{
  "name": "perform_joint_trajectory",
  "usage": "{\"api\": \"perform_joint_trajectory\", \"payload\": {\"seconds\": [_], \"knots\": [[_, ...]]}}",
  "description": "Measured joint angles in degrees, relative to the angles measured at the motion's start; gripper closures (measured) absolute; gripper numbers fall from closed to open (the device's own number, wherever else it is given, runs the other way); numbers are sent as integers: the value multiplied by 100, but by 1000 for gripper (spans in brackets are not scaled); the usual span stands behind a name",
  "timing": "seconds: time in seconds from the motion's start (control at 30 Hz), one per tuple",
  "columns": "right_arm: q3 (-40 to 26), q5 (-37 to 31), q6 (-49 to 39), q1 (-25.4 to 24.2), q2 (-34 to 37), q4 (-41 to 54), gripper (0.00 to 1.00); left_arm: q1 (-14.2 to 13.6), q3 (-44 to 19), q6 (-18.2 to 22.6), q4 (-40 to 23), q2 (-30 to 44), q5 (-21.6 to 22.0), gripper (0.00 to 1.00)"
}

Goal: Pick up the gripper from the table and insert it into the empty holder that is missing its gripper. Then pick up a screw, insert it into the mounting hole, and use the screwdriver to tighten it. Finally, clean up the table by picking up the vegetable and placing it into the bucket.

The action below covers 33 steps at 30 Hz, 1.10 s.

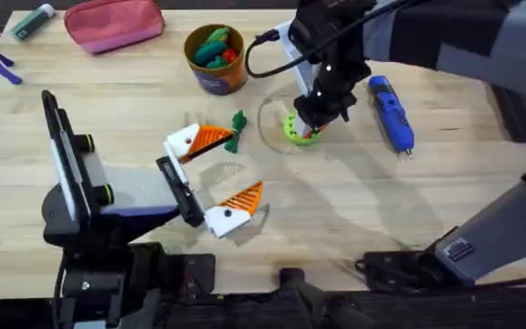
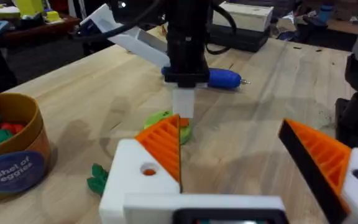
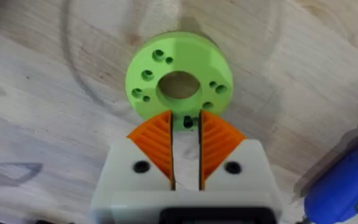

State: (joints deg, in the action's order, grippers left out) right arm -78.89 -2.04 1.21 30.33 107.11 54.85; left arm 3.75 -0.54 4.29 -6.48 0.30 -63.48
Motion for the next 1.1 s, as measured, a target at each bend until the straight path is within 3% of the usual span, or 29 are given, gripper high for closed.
{"api": "perform_joint_trajectory", "payload": {"seconds": [0.37, 1.1], "knots": [[0, -2, 4, 0, 0, -7, 990, 0, 0, 2, 0, 2, 1, 16], [0, -50, 1, 12, -5, -3, 995, 0, 0, 2, 0, 0, 2, 15]]}}
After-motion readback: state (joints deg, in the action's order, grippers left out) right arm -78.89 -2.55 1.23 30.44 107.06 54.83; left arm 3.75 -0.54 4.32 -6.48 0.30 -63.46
